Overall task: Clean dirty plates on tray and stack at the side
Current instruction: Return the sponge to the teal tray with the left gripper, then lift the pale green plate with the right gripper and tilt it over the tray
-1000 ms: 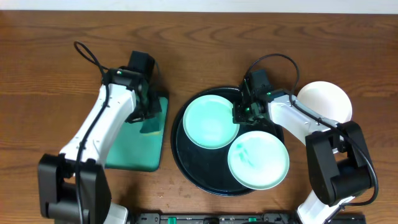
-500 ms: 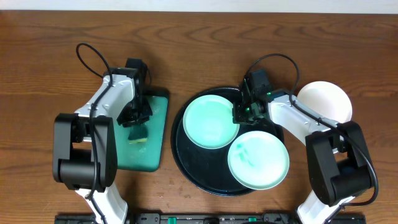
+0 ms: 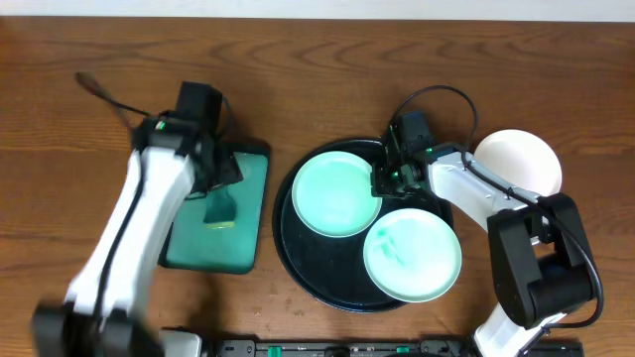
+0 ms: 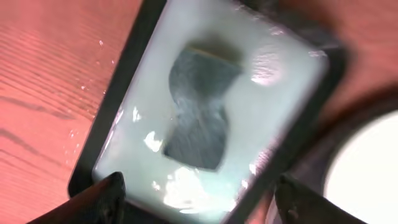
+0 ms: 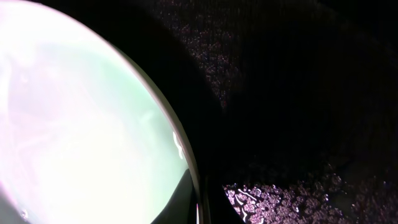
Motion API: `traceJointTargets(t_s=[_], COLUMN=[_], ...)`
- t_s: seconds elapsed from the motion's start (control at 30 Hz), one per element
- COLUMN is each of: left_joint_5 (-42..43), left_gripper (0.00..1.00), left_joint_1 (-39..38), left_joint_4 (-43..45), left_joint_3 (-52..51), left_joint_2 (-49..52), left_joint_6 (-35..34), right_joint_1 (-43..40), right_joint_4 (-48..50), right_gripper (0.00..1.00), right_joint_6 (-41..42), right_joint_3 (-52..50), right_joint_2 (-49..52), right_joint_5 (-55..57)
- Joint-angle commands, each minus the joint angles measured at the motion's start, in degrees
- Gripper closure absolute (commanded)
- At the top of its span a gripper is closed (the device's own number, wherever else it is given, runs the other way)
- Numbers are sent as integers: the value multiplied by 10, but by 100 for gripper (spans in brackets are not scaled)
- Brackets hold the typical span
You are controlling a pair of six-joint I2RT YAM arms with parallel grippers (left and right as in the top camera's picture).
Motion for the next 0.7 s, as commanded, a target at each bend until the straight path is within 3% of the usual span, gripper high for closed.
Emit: traceJointTargets(t_s=[0.0,0.13,0.4,0.67], left_joint_5=[8,7,8,51], left_gripper=[22,21,21,21], left_joint_1=[-24,-52,-60,-60], left_joint_4=[-14,-22,-22,-22], left_joint_3=[-2,-2,-2,-2], left_joint_2=[-94,-190,-249,-249], left_joint_6=[3,3,3,3], right_joint_1=[4,-1,-29,-78], right_joint_4=[21,7,-65,-141], right_gripper=[99,99,99,99], right_joint_6=[6,26,38,88], right_joint_3=[-10,-9,-9,-9], right_joint_2=[4,-52,-160,-245], right_joint_5=[-26,-28,-59,-237])
